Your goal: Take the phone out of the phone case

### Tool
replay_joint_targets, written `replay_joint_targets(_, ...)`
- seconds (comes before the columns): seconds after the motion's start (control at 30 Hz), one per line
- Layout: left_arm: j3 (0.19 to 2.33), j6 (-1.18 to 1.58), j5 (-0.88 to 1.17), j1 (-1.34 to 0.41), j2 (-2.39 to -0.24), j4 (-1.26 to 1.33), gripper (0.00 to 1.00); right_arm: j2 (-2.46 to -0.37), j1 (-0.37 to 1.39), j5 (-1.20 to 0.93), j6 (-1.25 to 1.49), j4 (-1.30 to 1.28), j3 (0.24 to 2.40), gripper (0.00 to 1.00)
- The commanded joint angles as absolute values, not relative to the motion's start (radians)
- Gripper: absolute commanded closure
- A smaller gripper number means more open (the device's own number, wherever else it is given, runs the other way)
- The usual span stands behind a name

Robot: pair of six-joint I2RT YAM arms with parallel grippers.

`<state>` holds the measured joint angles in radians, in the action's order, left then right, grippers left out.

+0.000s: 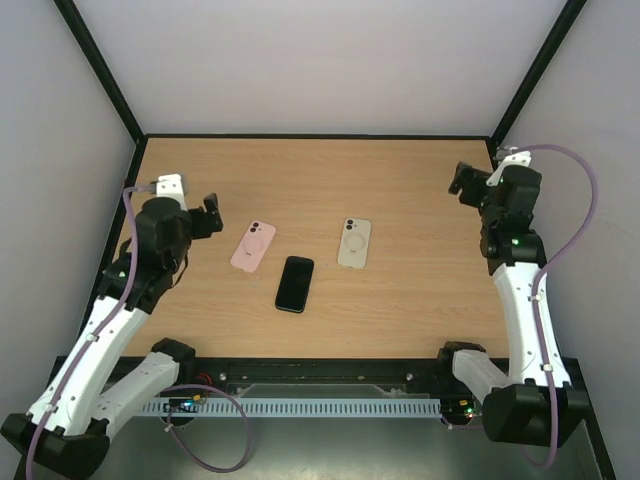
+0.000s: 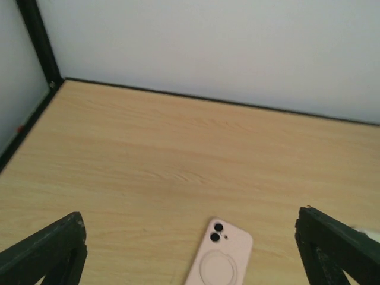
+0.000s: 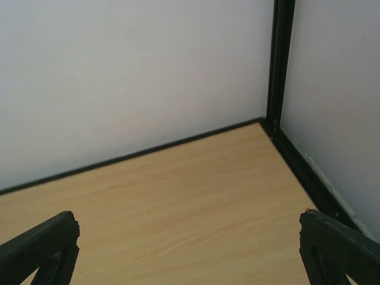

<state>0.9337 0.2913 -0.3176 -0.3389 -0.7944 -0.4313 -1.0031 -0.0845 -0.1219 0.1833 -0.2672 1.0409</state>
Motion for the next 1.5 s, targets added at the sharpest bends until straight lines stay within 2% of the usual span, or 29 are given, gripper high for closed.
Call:
replay_joint_targets(0.0, 0.886, 0.371, -0.214, -0.395, -0.818, -0.409, 0.09, -0.965, -0.077, -0.214, 0.175, -0.318, 0.976, 0.03)
replay_joint_targets(0.07, 0.869, 0.403, -0.214, -0.451, -0.833, -0.410, 0.14, -0.955, -0.077, -0.261, 0.160, -0.333, 0.942, 0.03)
replay_joint_targets(0.13, 0.858, 0.437, -0.219, -0.511, -0.857, -0.413, 0.24, -0.945, -0.076, -0.320, 0.145, -0.337, 0.905, 0.03)
replay_joint_targets(0.17, 0.854, 0.454, -0.224, -0.548, -0.872, -0.415, 0.32, -0.941, -0.076, -0.348, 0.135, -0.341, 0.889, 0.02)
replay_joint_targets(0.27, 0.847, 0.508, -0.252, -0.674, -0.928, -0.419, 0.64, -0.922, -0.073, -0.419, 0.108, -0.349, 0.842, 0.02)
replay_joint_targets(0.3, 0.846, 0.525, -0.266, -0.713, -0.951, -0.421, 0.70, -0.914, -0.072, -0.434, 0.100, -0.349, 0.825, 0.02)
replay_joint_targets(0.33, 0.847, 0.539, -0.275, -0.751, -0.974, -0.422, 0.68, -0.906, -0.071, -0.447, 0.094, -0.347, 0.810, 0.03)
replay_joint_targets(0.43, 0.849, 0.590, -0.294, -0.833, -1.055, -0.436, 0.38, -0.883, -0.070, -0.476, 0.078, -0.342, 0.768, 0.03)
replay_joint_targets(0.53, 0.851, 0.638, -0.303, -0.886, -1.139, -0.440, 0.15, -0.865, -0.067, -0.501, 0.061, -0.340, 0.740, 0.02)
replay_joint_targets(0.6, 0.856, 0.669, -0.305, -0.907, -1.196, -0.446, 0.07, -0.855, -0.066, -0.516, 0.054, -0.340, 0.728, 0.03)
replay_joint_targets(0.8, 0.918, 0.700, -0.287, -0.933, -1.362, -0.466, 0.01, -0.858, -0.065, -0.544, 0.039, -0.343, 0.718, 0.02)
replay_joint_targets(1.13, 1.193, 0.643, -0.345, -0.938, -1.671, -0.524, 0.00, -0.855, -0.064, -0.485, 0.053, -0.341, 0.714, 0.02)
replay_joint_targets(1.47, 1.304, 0.577, -0.280, -0.961, -1.840, -0.456, 0.00, -0.830, -0.065, -0.454, 0.060, -0.331, 0.706, 0.03)
